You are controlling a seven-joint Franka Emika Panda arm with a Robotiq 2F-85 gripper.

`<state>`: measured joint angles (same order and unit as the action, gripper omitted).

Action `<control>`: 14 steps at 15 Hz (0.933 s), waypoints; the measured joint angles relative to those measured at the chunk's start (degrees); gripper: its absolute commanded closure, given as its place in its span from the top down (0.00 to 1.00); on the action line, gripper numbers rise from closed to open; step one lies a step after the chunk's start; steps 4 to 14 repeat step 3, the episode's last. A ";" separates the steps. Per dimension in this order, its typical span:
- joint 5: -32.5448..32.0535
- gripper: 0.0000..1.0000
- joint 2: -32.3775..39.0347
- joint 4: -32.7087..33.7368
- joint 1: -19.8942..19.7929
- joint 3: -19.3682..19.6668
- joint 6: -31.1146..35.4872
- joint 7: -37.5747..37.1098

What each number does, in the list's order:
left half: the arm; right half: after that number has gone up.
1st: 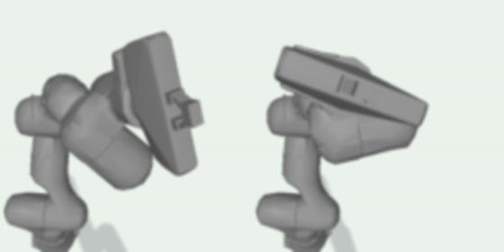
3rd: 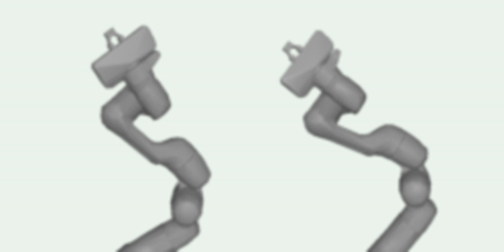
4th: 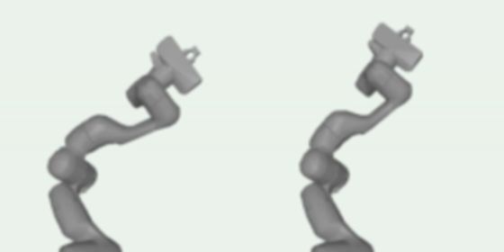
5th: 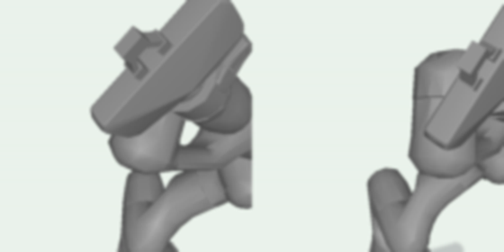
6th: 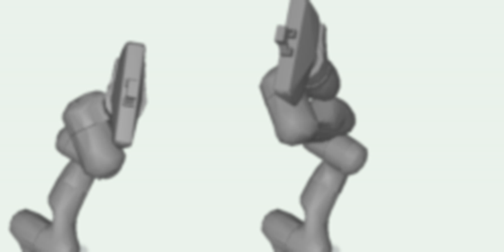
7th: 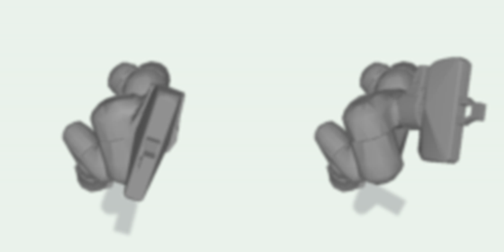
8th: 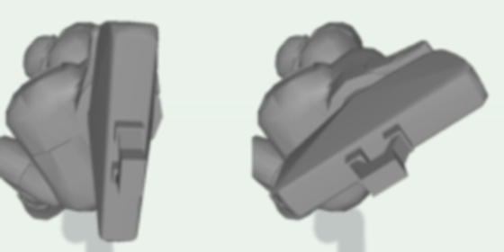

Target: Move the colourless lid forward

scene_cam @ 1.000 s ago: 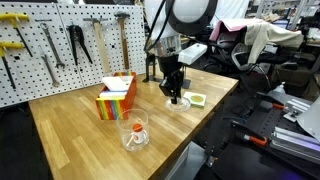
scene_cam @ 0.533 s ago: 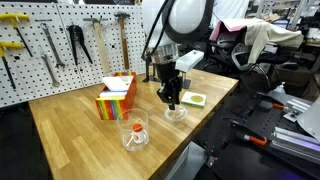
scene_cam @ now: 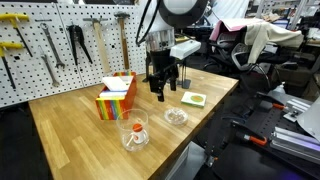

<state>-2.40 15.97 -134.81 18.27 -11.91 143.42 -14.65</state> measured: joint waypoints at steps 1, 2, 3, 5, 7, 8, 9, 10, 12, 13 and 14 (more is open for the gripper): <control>0.01 0.98 -0.53 -0.43 0.00 -0.01 -0.05 0.01; 0.01 0.98 -0.57 -0.69 0.00 -0.01 -0.05 0.02; 0.01 0.98 -0.51 -0.83 0.00 -0.01 -0.05 0.02; 0.01 0.98 -0.51 -0.83 0.00 -0.01 -0.05 0.02; 0.01 0.98 -0.51 -0.83 0.00 -0.01 -0.05 0.02; 0.01 0.98 -0.51 -0.83 0.00 -0.01 -0.05 0.02; 0.01 0.98 -0.51 -0.83 0.00 -0.01 -0.05 0.02; 0.01 0.98 -0.51 -0.83 0.00 -0.01 -0.05 0.02; 0.01 0.98 -0.51 -0.83 0.00 -0.01 -0.05 0.02; 0.01 0.98 -0.51 -0.83 0.00 -0.01 -0.05 0.02; 0.01 0.98 -0.51 -0.83 0.00 -0.01 -0.05 0.02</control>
